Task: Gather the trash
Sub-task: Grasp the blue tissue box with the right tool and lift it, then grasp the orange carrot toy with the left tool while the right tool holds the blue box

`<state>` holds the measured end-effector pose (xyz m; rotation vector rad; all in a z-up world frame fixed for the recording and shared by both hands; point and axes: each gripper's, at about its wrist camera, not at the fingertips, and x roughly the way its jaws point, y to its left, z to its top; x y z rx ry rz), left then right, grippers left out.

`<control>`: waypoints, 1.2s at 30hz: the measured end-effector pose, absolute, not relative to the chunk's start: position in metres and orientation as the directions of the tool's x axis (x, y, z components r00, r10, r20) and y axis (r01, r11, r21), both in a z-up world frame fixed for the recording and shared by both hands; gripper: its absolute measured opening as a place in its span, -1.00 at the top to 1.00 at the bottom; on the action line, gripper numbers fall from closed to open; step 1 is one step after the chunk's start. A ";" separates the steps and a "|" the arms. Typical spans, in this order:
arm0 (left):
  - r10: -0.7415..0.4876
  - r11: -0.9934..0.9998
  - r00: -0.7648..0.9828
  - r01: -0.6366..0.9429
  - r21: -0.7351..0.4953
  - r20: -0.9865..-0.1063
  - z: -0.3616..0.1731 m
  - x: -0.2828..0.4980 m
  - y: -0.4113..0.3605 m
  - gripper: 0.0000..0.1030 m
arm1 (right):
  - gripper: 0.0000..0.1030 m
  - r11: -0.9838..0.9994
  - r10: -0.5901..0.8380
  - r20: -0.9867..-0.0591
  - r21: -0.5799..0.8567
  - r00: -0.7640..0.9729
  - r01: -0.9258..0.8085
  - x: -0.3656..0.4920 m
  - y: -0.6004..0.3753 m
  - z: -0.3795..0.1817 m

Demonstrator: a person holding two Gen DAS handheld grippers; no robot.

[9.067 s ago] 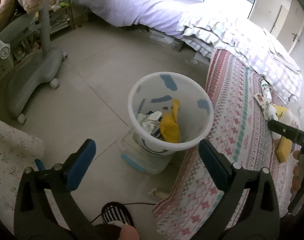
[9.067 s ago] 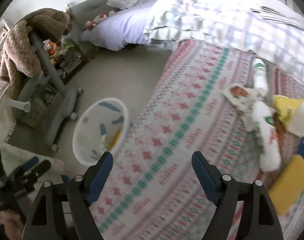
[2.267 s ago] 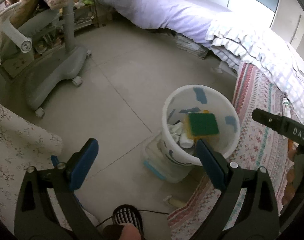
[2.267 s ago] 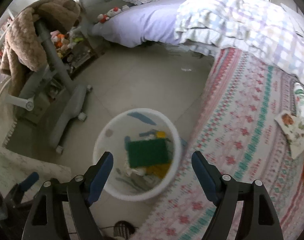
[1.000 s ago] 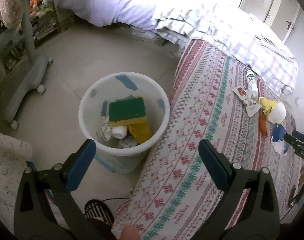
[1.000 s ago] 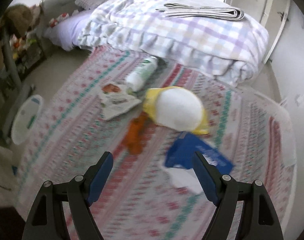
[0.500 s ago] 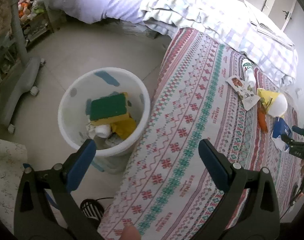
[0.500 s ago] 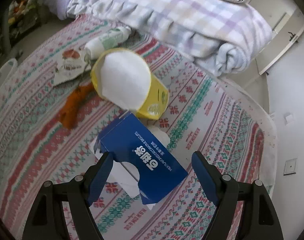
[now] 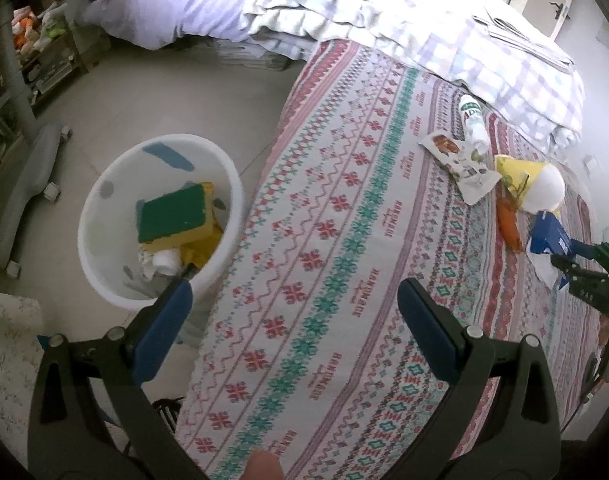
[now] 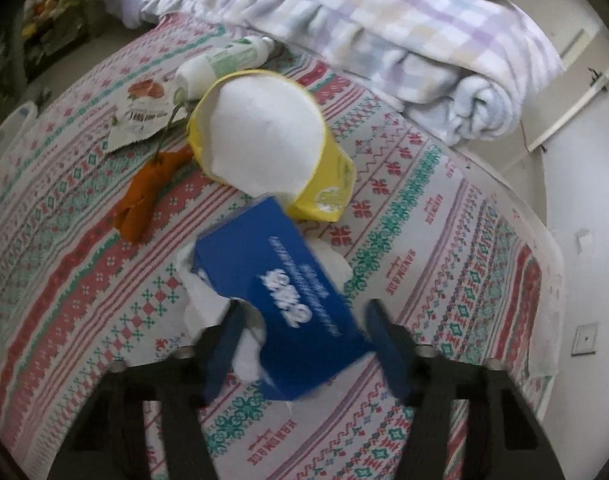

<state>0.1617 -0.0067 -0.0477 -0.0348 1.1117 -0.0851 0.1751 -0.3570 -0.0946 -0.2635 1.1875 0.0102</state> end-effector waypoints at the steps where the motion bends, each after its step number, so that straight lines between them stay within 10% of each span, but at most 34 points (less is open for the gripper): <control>1: -0.087 0.996 0.439 0.054 -0.070 -0.894 -0.048 0.162 -0.009 -0.98 | -0.01 0.974 -0.121 -0.919 -0.183 0.375 -0.136 0.174 -0.359 -0.093; 28: -0.269 0.957 0.422 0.220 -0.190 -0.866 -0.070 0.174 -0.157 -0.97 | -0.01 0.965 -0.028 -0.886 0.097 0.462 0.244 0.129 -0.428 -0.031; 36: -0.342 0.930 0.471 0.296 -0.219 -0.813 -0.079 0.179 -0.200 -0.49 | -0.01 0.965 -0.050 -0.895 0.071 0.443 0.252 0.125 -0.438 -0.037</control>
